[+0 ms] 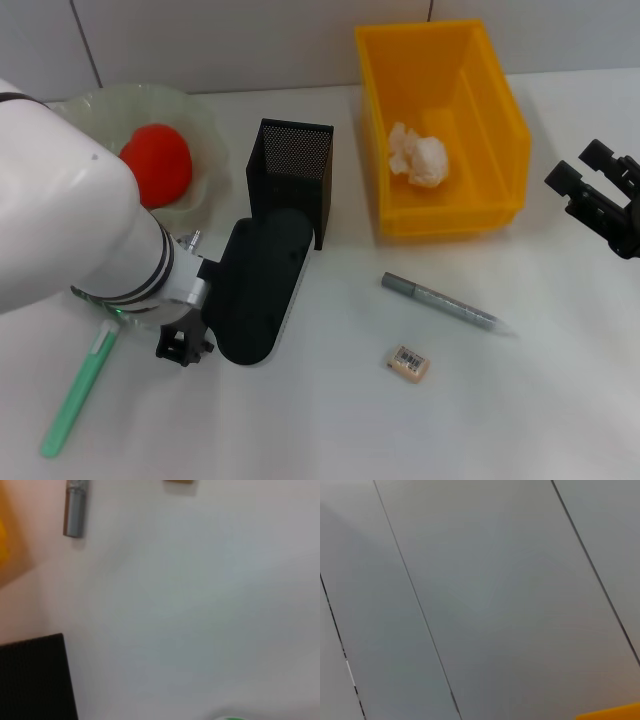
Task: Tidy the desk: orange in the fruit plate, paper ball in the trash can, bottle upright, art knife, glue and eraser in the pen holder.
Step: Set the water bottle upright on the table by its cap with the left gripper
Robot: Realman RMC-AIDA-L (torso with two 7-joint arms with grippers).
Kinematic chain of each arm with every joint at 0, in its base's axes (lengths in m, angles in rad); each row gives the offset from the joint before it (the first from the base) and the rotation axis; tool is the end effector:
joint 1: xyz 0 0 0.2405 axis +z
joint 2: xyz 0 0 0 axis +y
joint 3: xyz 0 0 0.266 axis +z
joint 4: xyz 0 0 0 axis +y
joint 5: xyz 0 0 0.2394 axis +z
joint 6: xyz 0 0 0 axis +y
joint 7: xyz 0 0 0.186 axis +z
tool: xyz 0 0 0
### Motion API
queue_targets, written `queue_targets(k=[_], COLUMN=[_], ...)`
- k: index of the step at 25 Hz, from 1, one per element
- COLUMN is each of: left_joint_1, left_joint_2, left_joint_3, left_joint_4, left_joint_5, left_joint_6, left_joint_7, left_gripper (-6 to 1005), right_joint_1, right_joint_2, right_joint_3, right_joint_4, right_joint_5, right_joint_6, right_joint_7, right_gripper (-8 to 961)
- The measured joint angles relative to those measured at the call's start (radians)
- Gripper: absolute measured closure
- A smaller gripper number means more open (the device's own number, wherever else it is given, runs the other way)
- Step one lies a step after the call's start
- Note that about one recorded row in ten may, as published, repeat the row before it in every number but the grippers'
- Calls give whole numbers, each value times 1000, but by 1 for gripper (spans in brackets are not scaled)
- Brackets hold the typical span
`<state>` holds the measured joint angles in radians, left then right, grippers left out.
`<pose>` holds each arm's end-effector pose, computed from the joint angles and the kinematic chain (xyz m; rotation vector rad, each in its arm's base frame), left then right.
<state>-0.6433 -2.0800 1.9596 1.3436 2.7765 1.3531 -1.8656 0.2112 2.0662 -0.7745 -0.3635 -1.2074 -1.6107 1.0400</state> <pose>-0.1720 0.3691 -0.1303 -2.7078 0.8162 1.0788 0.3394 0.3029 0.0059 -1.9560 0.7182 1.2336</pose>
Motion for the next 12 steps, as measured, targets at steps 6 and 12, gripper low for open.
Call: queue_targets(k=[6, 12], left_joint_1=[-3, -1], left_joint_2=[0, 0], left_joint_3=[1, 0], left_joint_4=[0, 18], left_joint_5=[-3, -11], left_joint_6=[2, 8], left_joint_7=[9, 4], left_gripper=[511, 549], right_joint_1=[1, 1], right_joint_2=[0, 0], right_joint_3=[-4, -1], right_joint_4=[0, 0], right_joint_5=[0, 0], right_joint_6=[3, 3], right_joint_7=[0, 0], right_gripper=[142, 143])
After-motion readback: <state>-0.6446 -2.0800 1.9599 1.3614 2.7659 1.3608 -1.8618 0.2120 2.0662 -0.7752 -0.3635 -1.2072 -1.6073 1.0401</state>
